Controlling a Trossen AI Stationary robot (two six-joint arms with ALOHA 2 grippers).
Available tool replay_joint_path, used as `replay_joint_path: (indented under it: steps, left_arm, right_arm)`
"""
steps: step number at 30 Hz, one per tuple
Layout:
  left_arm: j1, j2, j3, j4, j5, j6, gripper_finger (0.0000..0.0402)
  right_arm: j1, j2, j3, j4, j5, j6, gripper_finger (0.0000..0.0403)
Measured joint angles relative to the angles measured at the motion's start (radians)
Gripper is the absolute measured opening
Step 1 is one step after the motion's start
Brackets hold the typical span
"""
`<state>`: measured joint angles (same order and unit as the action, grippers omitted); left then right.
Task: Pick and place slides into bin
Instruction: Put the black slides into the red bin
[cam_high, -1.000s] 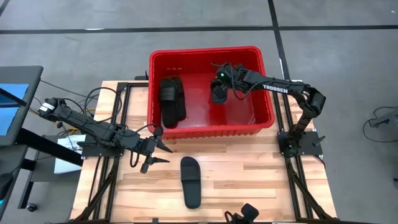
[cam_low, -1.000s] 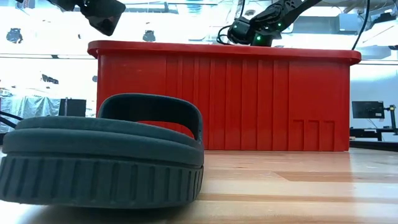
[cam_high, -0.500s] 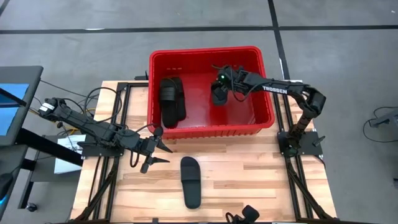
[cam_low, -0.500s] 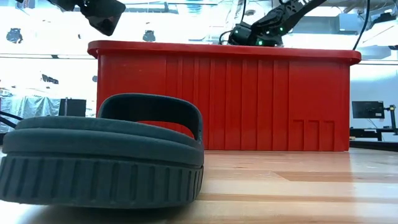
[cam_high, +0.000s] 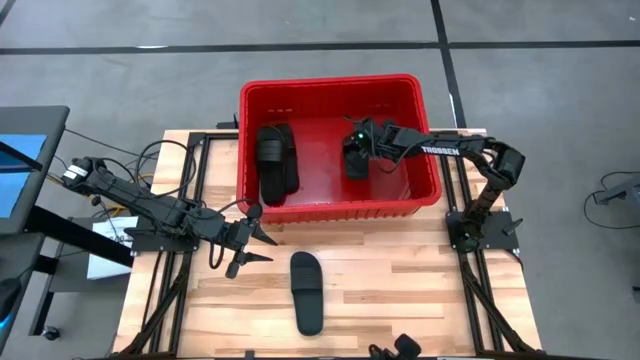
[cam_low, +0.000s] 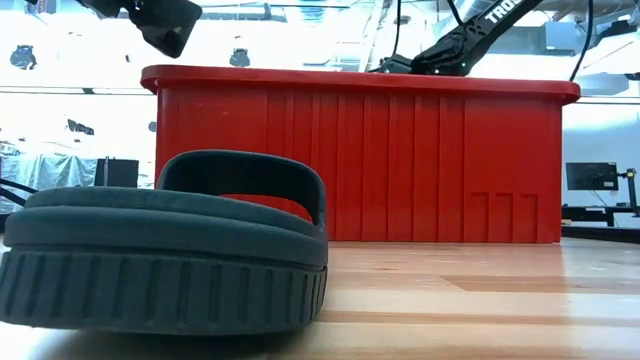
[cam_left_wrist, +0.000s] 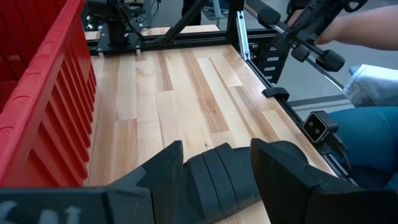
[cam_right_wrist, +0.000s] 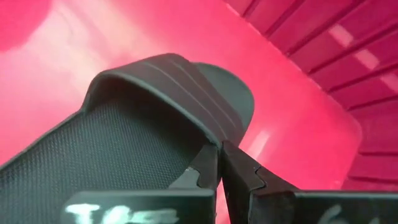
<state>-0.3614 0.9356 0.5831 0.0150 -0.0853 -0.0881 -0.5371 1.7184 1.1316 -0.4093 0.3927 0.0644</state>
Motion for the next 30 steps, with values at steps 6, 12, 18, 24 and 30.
replay_joint_path:
  steps: [6, 12, 18, 24, 30]
  left_arm:
    - [0.0, 0.0, 0.0, 0.003, 0.0, 0.004, 0.0178]
    - [0.0, 0.0, 0.0, 0.003, 0.0, 0.005, 0.0178]
    - [0.0, 0.0, 0.0, 0.003, 0.0, -0.001, 0.0178]
    - [0.0, 0.0, 0.0, 0.003, 0.0, -0.002, 0.0178]
    - [0.0, 0.0, 0.0, 0.003, 0.0, -0.004, 0.0178]
  right_arm:
    - [0.005, 0.001, -0.008, -0.004, -0.028, 0.015, 0.0]
    - [0.02, 0.003, -0.008, -0.009, -0.03, 0.031, 0.0]
    - [0.02, 0.003, -0.008, -0.032, -0.03, 0.041, 0.0017]
    - [0.018, 0.005, -0.01, -0.032, -0.029, 0.041, 0.0066]
    - [0.019, 0.005, -0.01, -0.031, -0.029, 0.041, 0.0121]
